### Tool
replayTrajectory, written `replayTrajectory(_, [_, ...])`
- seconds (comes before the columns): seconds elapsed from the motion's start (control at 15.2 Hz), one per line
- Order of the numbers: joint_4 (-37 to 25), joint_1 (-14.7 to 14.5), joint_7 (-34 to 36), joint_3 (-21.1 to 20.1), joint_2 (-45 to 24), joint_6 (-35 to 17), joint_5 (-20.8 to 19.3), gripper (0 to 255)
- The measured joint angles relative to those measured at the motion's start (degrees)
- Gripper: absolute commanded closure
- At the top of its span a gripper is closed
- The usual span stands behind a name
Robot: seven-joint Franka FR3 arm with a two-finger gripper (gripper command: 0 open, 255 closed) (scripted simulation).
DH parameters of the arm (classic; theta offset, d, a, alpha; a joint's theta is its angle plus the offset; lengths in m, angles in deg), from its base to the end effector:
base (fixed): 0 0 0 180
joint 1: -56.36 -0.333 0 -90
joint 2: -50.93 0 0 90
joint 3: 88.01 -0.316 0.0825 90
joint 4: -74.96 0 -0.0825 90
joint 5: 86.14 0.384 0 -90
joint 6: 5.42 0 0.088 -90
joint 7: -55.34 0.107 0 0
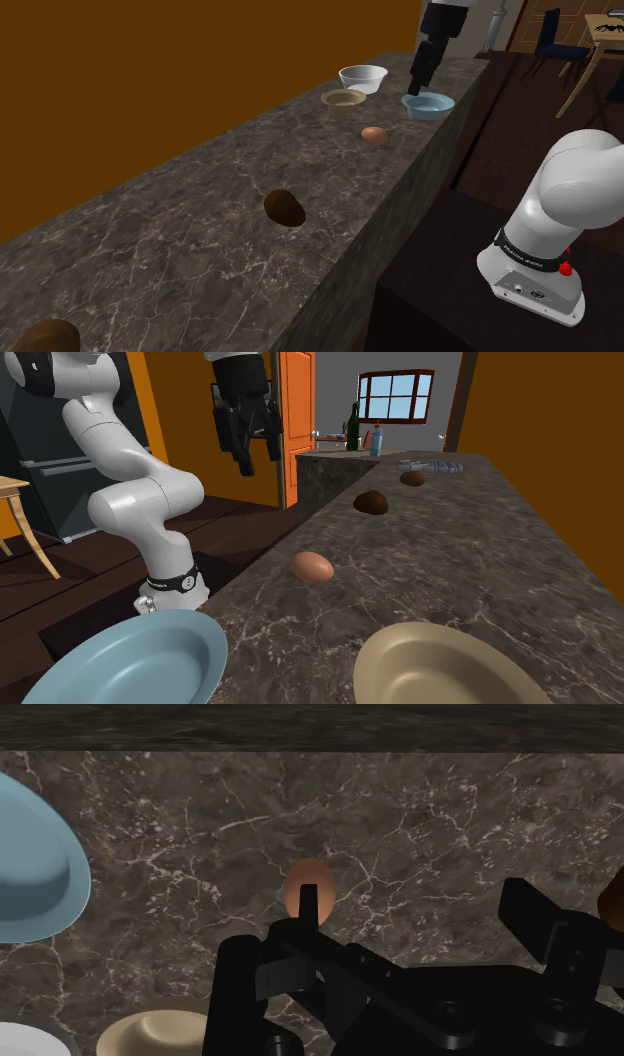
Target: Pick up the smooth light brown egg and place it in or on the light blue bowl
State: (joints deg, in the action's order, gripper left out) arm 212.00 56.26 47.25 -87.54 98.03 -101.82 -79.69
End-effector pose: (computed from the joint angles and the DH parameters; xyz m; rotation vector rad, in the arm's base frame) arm 0.3081 0.0081 0.5957 -3.0197 -0.1977 -0.1833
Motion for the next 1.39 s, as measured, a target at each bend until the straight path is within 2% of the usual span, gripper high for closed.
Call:
replayTrajectory(0.13, [0.2, 0.0, -0.3, 0.1, -0.6, -0.7, -0.1, 0])
replayTrajectory(0.4, [2.1, 0.0, -2.4, 0.7, -5.9, -6.7, -0.7, 0])
replayTrajectory(0.86, [1.7, -0.3, -6.1, 1.8, -19.4, -17.7, -1.5, 0])
replayTrajectory(1.39, [5.1, -0.4, -7.2, 2.0, -23.2, -24.7, -1.2, 0])
